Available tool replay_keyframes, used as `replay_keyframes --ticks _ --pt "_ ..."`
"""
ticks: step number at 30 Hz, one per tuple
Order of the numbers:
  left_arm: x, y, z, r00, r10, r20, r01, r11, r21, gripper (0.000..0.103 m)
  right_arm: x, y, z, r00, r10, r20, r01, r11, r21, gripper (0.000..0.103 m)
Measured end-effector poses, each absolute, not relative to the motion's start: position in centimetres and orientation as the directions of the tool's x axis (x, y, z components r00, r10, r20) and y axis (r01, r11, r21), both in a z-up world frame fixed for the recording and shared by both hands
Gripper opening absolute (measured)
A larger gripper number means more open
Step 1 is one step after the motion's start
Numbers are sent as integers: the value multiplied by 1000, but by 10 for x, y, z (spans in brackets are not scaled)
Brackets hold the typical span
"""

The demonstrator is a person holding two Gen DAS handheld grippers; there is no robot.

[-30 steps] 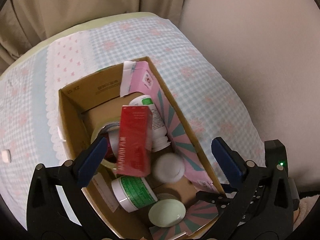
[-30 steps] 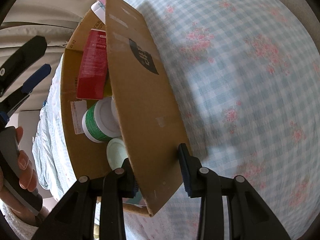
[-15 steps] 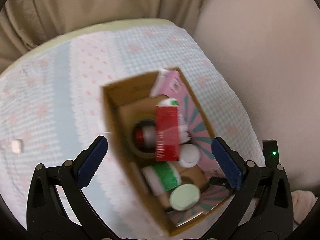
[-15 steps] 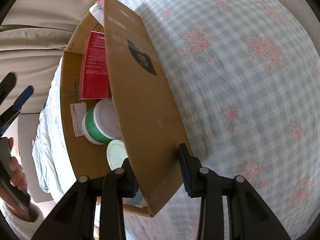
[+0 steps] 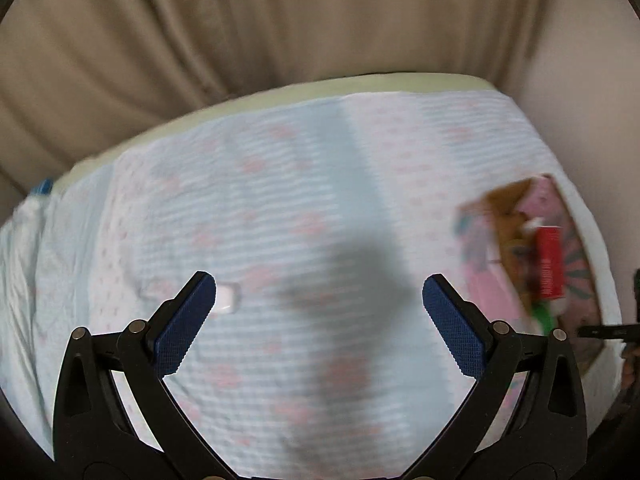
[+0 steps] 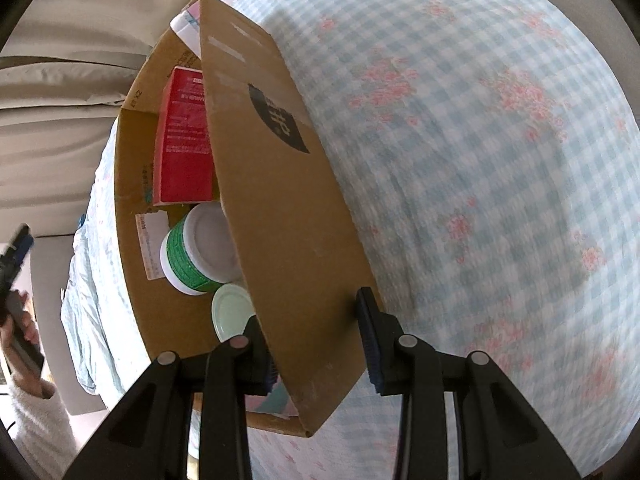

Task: Organize rigid objects
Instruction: 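Move the left gripper back to the white earbud case and grasp it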

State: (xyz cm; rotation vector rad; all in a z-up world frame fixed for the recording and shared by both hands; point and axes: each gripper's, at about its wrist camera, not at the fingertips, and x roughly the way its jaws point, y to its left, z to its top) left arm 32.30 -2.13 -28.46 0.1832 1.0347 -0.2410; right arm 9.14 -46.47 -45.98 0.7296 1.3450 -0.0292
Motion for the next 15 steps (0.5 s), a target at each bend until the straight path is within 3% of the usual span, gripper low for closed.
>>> replay_keyframes --ticks 8,15 --pt "356 85 -388 502 -73 -862 165 986 12 103 99 -461 -460 257 363 -896 428 789 442 31" --pt "367 109 -479 523 -103 -846 161 987 -21 100 98 -460 -461 286 354 -891 457 767 451 31"
